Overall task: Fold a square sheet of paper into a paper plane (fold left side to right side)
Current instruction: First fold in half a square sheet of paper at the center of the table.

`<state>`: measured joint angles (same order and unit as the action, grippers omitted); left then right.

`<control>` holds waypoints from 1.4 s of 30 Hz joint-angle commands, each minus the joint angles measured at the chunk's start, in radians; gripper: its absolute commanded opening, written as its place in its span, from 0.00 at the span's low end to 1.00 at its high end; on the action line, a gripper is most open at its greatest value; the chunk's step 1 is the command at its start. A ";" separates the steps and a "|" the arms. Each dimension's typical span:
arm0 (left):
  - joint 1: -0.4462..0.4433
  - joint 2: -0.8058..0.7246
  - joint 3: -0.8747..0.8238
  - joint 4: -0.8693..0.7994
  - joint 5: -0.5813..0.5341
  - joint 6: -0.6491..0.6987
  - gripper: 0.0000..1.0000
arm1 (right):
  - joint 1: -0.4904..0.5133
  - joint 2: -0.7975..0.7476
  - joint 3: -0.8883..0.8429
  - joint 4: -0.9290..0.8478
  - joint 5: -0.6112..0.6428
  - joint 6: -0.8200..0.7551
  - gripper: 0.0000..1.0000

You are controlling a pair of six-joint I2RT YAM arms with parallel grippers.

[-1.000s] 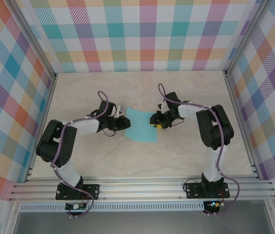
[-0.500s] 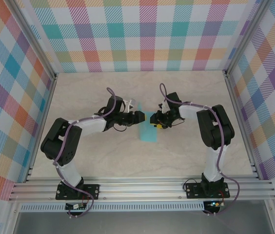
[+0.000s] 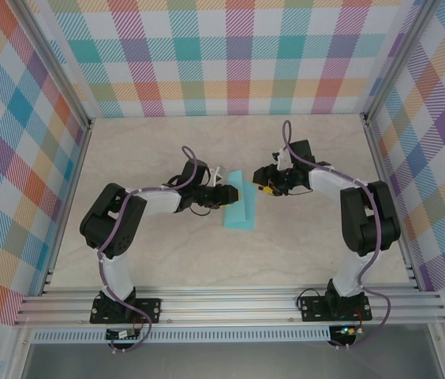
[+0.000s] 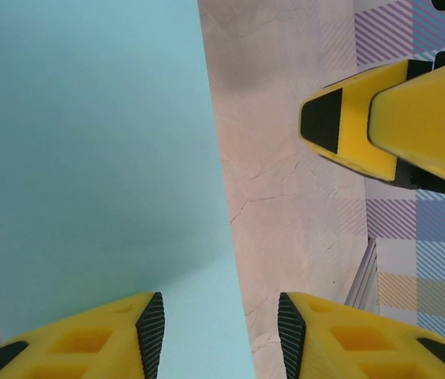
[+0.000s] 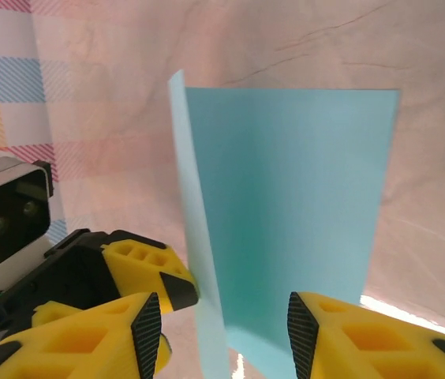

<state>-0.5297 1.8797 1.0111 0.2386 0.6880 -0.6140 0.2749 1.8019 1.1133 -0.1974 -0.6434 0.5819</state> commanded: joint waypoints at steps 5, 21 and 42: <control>-0.010 0.010 0.030 -0.004 0.006 0.004 0.40 | 0.050 0.097 0.019 0.080 -0.076 0.072 0.46; -0.009 -0.063 0.042 -0.125 -0.073 0.063 0.48 | 0.065 0.108 0.028 -0.016 -0.017 -0.004 0.00; -0.068 0.095 0.268 -0.491 -0.322 0.042 0.45 | 0.055 0.087 -0.009 -0.103 0.101 -0.033 0.05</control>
<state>-0.5816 1.9560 1.2381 -0.1970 0.3878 -0.5640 0.3336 1.9221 1.1198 -0.2821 -0.5373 0.5674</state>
